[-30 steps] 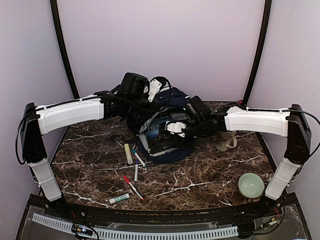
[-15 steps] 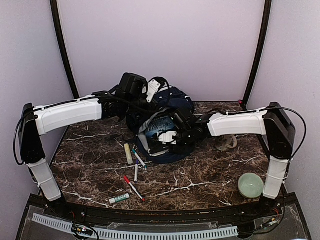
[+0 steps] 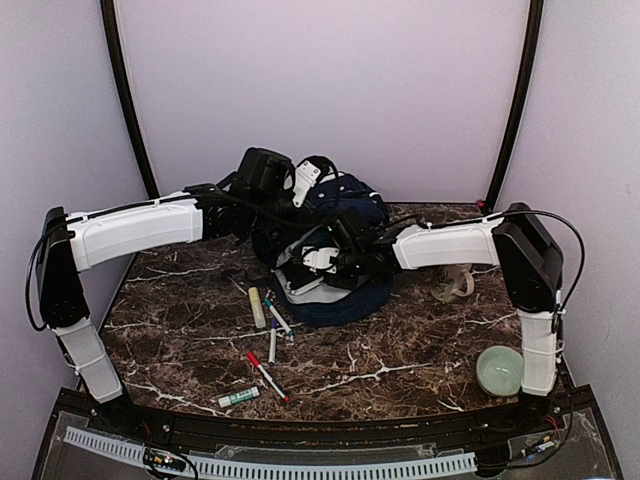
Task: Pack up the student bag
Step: Adjust the book in the largest pocket of the bag, then place the largest pocket of the bag in the student bag, then move the pen to the center of the board.
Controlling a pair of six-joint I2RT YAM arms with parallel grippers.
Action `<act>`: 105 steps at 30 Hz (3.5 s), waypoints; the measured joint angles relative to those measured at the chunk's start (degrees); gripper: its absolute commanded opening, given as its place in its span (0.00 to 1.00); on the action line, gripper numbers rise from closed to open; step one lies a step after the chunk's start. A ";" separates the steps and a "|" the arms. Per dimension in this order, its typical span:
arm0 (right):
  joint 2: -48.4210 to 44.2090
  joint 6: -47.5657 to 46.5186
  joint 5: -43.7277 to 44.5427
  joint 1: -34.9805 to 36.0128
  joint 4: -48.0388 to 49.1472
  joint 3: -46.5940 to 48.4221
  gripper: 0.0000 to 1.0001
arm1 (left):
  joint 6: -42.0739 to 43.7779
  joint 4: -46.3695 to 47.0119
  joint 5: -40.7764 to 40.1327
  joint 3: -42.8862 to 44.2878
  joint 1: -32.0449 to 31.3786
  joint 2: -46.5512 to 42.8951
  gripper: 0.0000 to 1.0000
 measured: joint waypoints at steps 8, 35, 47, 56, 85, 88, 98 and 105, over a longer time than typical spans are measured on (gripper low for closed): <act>5.16 0.98 2.89 -1.66 6.75 3.69 0.43 | -0.26 -0.42 0.22 -0.28 -0.57 -0.42 0.00; -25.40 4.92 -10.88 0.85 -10.91 -25.53 0.47 | -3.63 3.76 2.34 -11.19 -1.75 -3.96 0.00; -42.75 5.66 -22.82 -6.14 -19.71 -32.24 0.46 | -4.63 4.20 8.24 -8.66 -1.79 0.46 0.00; -42.95 9.18 -33.03 -23.76 -24.26 -23.45 0.46 | -5.16 3.89 14.34 2.14 -2.19 12.44 0.02; -36.39 19.32 -53.48 -27.23 -10.97 -25.83 0.47 | -15.28 -8.35 4.00 -24.70 -5.46 -8.39 0.34; -36.39 19.30 -53.53 -27.23 -10.47 -25.83 0.47 | -15.37 -9.25 4.15 -23.96 -5.25 -5.11 0.26; -36.98 18.88 -53.37 -27.23 -10.32 -26.69 0.47 | -13.97 -9.70 6.21 -20.61 -1.79 3.08 0.17; -37.51 18.88 -52.78 -27.23 -9.99 -26.93 0.46 | -12.87 -9.05 8.02 -19.63 -1.31 5.81 0.31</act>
